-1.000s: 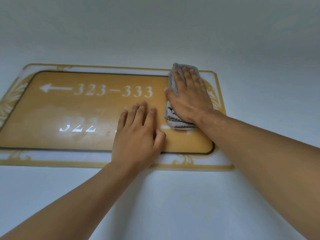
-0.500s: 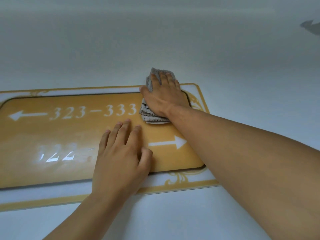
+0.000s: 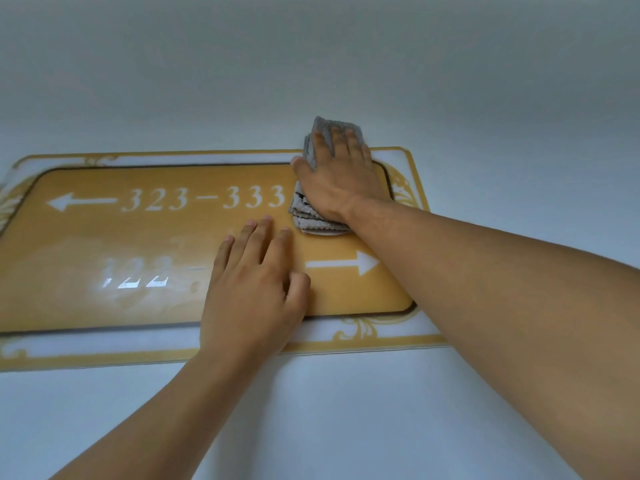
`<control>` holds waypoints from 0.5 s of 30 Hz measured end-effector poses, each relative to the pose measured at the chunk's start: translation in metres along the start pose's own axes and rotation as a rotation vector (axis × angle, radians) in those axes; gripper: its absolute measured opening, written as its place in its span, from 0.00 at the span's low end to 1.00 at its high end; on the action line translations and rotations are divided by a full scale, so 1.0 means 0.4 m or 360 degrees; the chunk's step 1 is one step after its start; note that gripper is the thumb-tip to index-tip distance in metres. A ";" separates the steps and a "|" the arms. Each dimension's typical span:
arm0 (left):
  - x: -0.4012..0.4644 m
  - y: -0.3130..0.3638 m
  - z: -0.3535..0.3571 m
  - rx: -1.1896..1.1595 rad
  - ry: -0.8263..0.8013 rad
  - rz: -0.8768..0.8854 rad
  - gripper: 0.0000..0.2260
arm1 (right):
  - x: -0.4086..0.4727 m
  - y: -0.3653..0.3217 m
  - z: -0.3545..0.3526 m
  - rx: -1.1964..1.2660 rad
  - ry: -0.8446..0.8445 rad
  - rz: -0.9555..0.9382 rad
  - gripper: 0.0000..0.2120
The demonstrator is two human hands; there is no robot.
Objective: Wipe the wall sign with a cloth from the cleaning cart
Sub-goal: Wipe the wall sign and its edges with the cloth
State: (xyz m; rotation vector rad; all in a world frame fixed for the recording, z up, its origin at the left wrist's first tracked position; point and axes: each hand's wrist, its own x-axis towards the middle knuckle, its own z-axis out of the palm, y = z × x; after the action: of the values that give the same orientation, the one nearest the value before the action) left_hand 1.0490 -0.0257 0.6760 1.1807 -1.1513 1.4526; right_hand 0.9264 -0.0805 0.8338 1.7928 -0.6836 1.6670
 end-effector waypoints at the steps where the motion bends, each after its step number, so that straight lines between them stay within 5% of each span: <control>1: -0.002 0.001 -0.001 -0.0008 0.0020 -0.0019 0.27 | -0.011 -0.001 0.002 -0.0002 0.0004 -0.0009 0.34; 8: -0.001 0.011 -0.009 0.0088 0.0061 -0.0322 0.30 | -0.107 -0.015 0.010 -0.0005 -0.0013 -0.0111 0.34; 15: -0.002 0.006 -0.012 -0.0012 0.0059 -0.0340 0.26 | -0.224 -0.028 0.013 0.0034 -0.0026 -0.0198 0.34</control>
State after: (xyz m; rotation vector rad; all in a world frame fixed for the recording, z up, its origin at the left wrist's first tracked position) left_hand 1.0460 -0.0216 0.6744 1.2265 -0.9729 1.3013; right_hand 0.9306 -0.0786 0.7435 1.8272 -0.5514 1.5846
